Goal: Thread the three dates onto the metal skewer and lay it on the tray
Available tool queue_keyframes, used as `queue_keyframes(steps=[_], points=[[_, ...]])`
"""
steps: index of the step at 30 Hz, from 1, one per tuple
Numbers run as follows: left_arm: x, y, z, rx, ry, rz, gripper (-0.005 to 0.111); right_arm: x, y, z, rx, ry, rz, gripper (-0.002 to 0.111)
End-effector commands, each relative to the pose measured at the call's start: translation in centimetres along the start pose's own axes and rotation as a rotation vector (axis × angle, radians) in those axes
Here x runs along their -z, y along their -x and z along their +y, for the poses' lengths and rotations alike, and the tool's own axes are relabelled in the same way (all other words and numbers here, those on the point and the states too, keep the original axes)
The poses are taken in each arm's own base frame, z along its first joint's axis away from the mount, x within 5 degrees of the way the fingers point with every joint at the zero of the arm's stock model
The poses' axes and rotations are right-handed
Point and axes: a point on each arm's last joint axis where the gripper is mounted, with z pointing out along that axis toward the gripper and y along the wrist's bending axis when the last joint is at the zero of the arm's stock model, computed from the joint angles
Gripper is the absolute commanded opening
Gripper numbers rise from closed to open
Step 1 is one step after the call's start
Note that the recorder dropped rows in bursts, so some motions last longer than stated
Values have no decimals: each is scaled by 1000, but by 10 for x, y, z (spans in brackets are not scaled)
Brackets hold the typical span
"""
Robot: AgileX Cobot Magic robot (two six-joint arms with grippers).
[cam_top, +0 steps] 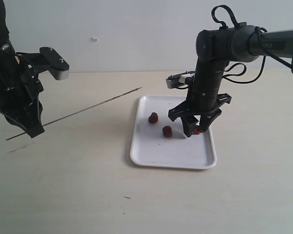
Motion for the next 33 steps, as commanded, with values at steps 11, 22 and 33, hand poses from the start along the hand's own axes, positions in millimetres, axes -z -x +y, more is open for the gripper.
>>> queue_keyframes(steps=[11,22,33], points=[[0,1,0,12,-5,-15,0,-13,1,4,-23,51,23,45],[0,1,0,15,-5,-19,0,-13,0,3,267,40,27,57],[0,3,0,34,-1,-35,0,-13,-1,1,476,28,46,57]])
